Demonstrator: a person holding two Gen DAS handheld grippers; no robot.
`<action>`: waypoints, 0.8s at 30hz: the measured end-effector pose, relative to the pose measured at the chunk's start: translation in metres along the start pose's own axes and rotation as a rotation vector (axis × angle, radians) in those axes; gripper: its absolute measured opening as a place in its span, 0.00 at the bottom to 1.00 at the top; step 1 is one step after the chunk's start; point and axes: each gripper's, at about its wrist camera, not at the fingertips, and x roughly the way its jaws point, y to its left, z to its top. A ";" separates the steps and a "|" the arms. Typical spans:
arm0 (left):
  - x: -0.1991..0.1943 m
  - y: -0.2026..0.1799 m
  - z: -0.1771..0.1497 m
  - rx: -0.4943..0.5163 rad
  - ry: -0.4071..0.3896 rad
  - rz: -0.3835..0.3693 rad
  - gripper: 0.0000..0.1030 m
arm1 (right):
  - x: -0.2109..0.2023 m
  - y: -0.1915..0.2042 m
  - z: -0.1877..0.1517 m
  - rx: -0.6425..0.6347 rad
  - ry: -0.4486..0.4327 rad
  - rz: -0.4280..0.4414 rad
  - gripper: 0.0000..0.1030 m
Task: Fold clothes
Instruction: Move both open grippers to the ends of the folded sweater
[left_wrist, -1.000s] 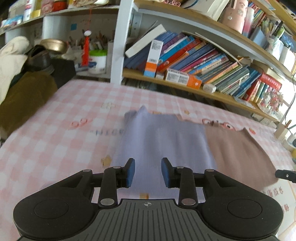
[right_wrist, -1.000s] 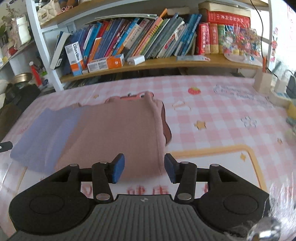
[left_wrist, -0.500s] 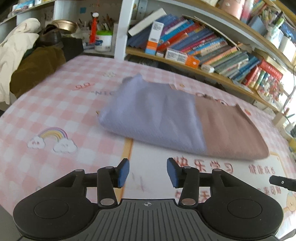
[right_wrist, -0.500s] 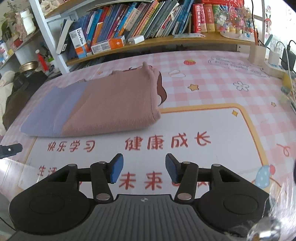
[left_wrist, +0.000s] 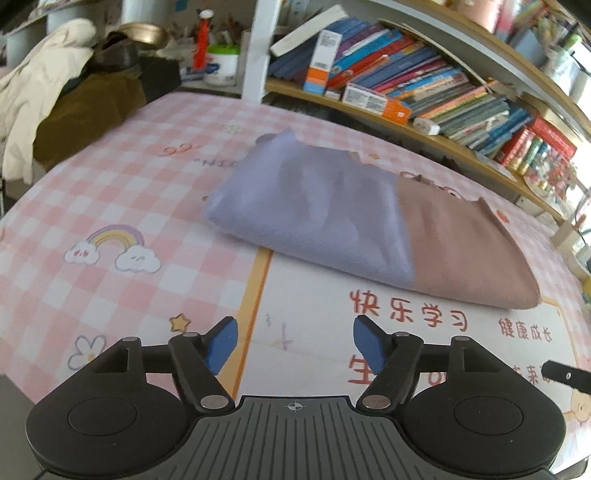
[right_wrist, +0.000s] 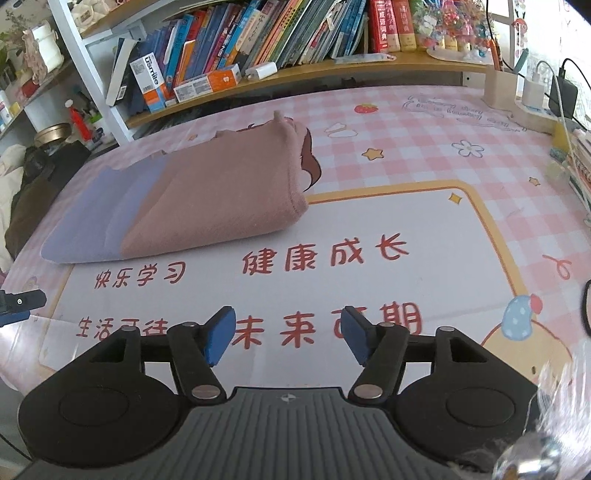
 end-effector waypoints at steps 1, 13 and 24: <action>0.001 0.004 0.000 -0.016 0.001 0.000 0.69 | 0.001 0.002 0.000 -0.001 -0.001 -0.002 0.59; 0.022 0.035 0.026 -0.113 0.010 -0.036 0.74 | 0.013 0.034 0.016 -0.029 -0.009 -0.045 0.70; 0.044 0.061 0.047 -0.234 0.036 -0.137 0.76 | 0.026 0.055 0.032 -0.014 -0.031 -0.112 0.81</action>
